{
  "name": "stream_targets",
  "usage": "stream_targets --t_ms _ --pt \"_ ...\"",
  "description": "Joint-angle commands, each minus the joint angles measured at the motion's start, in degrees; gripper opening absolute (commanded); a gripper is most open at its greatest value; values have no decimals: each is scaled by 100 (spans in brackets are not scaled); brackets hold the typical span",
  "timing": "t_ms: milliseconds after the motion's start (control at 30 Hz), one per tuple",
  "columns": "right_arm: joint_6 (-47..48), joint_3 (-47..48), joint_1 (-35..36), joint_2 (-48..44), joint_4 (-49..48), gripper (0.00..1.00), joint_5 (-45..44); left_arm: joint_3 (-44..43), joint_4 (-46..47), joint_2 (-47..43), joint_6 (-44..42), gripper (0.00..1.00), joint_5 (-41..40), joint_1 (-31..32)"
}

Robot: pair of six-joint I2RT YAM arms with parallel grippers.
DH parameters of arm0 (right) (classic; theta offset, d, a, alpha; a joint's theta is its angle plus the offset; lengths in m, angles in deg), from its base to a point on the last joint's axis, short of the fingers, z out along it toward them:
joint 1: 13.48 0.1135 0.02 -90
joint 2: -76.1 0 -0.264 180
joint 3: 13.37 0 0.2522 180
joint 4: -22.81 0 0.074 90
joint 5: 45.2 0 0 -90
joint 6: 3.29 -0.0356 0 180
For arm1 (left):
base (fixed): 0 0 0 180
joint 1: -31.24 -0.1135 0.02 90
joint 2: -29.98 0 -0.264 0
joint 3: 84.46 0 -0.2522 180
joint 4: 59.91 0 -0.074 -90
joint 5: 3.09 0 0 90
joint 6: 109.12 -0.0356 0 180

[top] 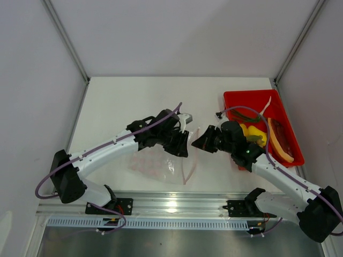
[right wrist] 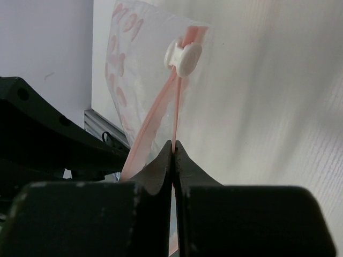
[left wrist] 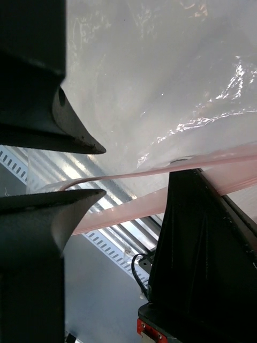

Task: Place the food in the zip-top bag and seal the zipper
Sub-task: Open the zipper of the food storage bag at the center of the board.

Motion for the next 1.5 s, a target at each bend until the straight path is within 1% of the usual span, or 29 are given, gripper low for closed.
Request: stream_targets --t_ms 0,67,100,300,333,400,433,500,667,767,800,867,900,967,1000,1033,1133,1167,1200,1267,1300,1367,1400,1433,1467 --pt "-147 322 43 -78 61 0 6 32 189 -140 100 33 -187 51" --pt "-148 348 60 -78 61 0 -3 23 215 -131 118 28 -134 59" --pt "-130 357 69 -78 87 0 -29 23 259 -131 127 27 -90 59" --pt "-121 436 87 -43 114 0 -82 93 347 -96 179 27 103 112" --pt "-112 436 95 -42 105 0 -74 111 356 -88 171 25 112 121" --pt "-112 471 104 -34 131 0 -117 137 347 -96 171 16 103 121" --pt "-86 480 104 -42 166 0 -135 155 330 -96 145 8 86 121" --pt "-34 497 113 -51 236 0 -205 155 277 -114 135 1 16 121" --pt "291 550 78 36 500 0 -486 312 329 -324 223 1 -46 77" --pt "432 550 60 46 632 0 -662 496 601 -447 460 1 462 -46" --pt "450 550 69 46 632 0 -680 550 846 -474 565 0 803 -185" --pt "476 559 78 72 633 0 -697 821 1137 -518 908 1 1209 -362" --pt "494 559 104 89 624 0 -706 918 1486 -536 1161 0 1611 -571" --pt "511 603 104 168 624 0 -733 1226 1910 -658 1304 1 1843 -687" --pt "555 655 113 221 632 0 -750 1340 2008 -702 1348 1 1678 -644" --pt "590 708 131 265 667 0 -785 1306 1887 -737 1279 1 1111 -583" --pt "705 901 113 441 869 0 -1005 894 1264 -650 918 0 396 -415" --pt "740 954 113 476 983 0 -1110 858 1209 -641 900 1 324 -398" --pt "801 1076 96 537 1054 5 -1172 823 1200 -659 857 1 271 -406" --pt "942 1200 69 581 1255 7 -1390 736 1121 -659 760 1 227 -398" --pt "968 1244 43 590 1309 12 -1479 709 1103 -667 655 1 209 -406" --pt "1039 1332 -27 643 1414 19 -1524 621 1086 -703 575 1 156 -398" --pt "1048 1341 -45 643 1441 31 -1524 603 1086 -711 427 1 182 -406" --pt "1091 1393 -62 669 1458 38 -1515 577 1112 -746 365 1 226 -406" --pt "1196 1420 -54 670 1502 48 -1524 559 1190 -747 329 1 270 -398"
